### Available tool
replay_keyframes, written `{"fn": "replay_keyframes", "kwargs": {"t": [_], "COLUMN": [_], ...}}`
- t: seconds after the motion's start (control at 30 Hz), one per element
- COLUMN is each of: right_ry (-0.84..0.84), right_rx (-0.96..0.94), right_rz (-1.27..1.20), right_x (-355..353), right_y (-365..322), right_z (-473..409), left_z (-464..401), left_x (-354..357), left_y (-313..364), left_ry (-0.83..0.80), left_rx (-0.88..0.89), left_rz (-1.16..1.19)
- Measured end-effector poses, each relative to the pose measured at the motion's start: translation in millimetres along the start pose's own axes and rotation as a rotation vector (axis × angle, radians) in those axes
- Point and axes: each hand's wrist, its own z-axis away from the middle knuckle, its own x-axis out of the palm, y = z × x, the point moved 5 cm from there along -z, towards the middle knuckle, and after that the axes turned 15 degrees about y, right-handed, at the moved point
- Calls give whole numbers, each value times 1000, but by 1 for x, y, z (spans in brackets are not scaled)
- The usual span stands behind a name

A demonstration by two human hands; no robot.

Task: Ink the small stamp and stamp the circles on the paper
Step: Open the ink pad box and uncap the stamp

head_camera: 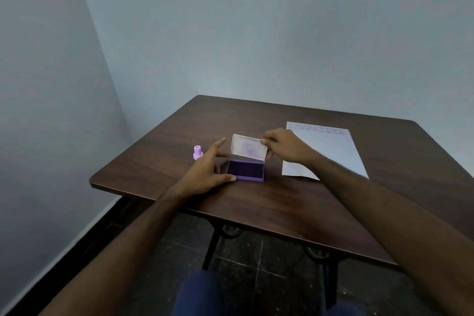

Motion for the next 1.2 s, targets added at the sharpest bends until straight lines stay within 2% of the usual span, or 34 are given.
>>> {"fn": "replay_keyframes", "kwargs": {"t": [0.17,0.27,0.37,0.43,0.5,0.6,0.67,0.73,0.87,1.03,1.1,1.2], "right_ry": [-64,-123,-104,-90,-64,28,61,54,10,33,24,3], "right_rx": [253,262,257,212,170,94,8,-63,-174,-423,-432,-330], "right_rz": [-133,-122,-76,37,133,136,77,18,-22,163,135,13], "right_x": [19,34,41,40,38,34,37,48,77,101,104,102], "right_y": [17,16,18,20,21,10,-11,-37,-79,-106,-108,-100], "right_z": [-26,-32,-36,-38,-39,-43,-47,-49,-50,-46,-44,-44], "left_z": [2,4,5,4,2,-3,-9,-14,-19,-14,-11,-9], "left_x": [-1,-10,-26,-41,-57,-67,-62,-55,-51,-53,-52,-50], "left_y": [0,2,3,-10,-31,-61,-69,-69,-69,-62,-58,-56], "left_ry": [56,136,268,352,399,328,251,236,307,370,382,397], "left_rx": [17,81,177,162,72,-128,-190,-199,-191,-95,-44,10], "left_rz": [-14,-25,-83,-113,-125,-173,-286,-365,-367,-366,-376,-402]}}
